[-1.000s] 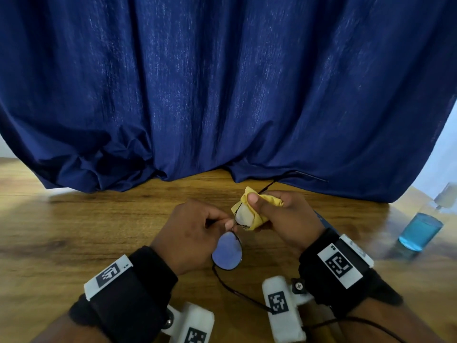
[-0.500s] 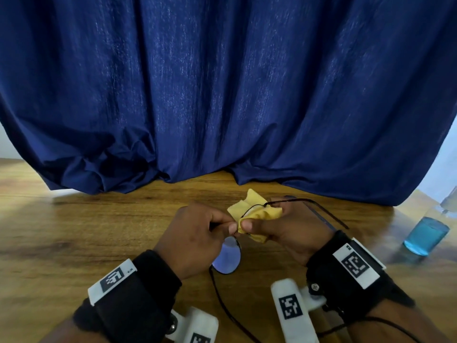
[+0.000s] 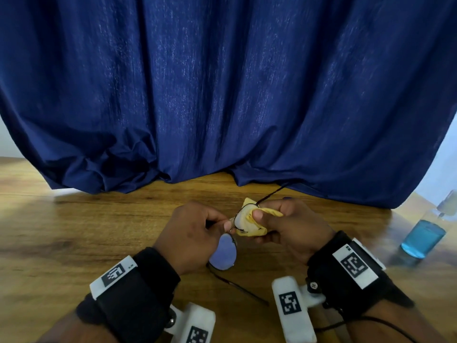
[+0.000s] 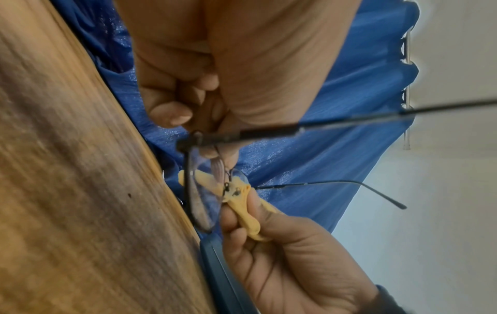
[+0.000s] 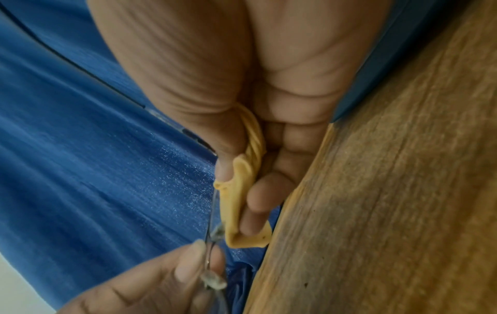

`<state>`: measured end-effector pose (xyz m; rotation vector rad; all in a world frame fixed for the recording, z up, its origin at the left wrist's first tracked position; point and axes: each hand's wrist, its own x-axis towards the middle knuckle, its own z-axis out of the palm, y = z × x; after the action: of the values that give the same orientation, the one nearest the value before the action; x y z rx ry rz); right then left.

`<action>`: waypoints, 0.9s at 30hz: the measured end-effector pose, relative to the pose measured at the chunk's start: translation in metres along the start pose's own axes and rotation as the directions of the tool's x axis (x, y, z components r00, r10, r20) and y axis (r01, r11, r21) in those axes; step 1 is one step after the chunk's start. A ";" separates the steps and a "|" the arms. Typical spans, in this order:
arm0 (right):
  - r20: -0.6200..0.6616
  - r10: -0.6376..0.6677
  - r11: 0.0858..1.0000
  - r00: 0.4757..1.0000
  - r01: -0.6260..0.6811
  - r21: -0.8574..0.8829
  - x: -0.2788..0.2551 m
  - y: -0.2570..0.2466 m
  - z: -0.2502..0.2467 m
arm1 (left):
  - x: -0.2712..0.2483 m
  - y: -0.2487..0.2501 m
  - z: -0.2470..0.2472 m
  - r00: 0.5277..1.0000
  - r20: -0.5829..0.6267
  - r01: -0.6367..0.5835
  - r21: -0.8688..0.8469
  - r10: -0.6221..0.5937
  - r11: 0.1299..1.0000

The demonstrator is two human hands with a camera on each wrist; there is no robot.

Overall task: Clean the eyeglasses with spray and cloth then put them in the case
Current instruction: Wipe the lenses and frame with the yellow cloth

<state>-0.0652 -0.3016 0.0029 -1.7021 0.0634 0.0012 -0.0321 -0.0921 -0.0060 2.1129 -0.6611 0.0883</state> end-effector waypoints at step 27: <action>-0.015 -0.002 0.996 1.000 0.003 0.091 0.004 0.006 0.008 | -0.002 0.005 0.002 0.998 0.061 -0.006 -0.065 0.010 0.998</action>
<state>-0.0610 -0.2946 -0.0045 -1.6113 0.0714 -0.0158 -0.0360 -0.0953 -0.0045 2.0579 -0.6994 0.0069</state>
